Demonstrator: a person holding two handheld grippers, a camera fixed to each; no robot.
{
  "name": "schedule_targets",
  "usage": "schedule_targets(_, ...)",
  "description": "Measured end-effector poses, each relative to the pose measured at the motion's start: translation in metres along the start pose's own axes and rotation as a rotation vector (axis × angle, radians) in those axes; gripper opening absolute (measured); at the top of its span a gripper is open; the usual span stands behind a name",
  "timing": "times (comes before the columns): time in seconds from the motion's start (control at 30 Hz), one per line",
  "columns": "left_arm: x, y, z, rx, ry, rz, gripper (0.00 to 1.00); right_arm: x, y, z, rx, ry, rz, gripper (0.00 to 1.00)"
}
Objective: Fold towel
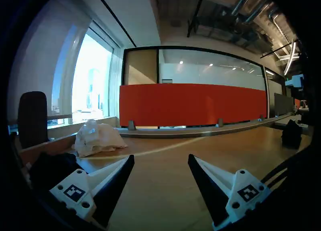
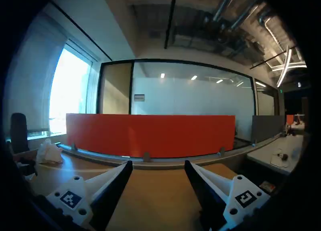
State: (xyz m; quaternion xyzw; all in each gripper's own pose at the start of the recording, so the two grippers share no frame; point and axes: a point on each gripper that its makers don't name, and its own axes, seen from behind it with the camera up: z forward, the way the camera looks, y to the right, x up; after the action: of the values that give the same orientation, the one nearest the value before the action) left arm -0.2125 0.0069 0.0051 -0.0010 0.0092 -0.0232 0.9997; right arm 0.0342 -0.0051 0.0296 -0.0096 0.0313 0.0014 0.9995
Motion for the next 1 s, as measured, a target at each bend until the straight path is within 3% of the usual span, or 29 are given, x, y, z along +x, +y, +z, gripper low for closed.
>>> schedule_targets(0.5, -0.002, 0.001, 0.0, 0.0, 0.001, 0.001, 1.0, -0.056, 0.014, -0.008, 0.005, -0.006, 0.049, 1.0)
schedule_targets(1.0, -0.002, 0.001, 0.0, 0.0, 0.001, 0.001, 1.0, -0.12, 0.041, -0.019, -0.046, -0.025, 0.117, 1.0)
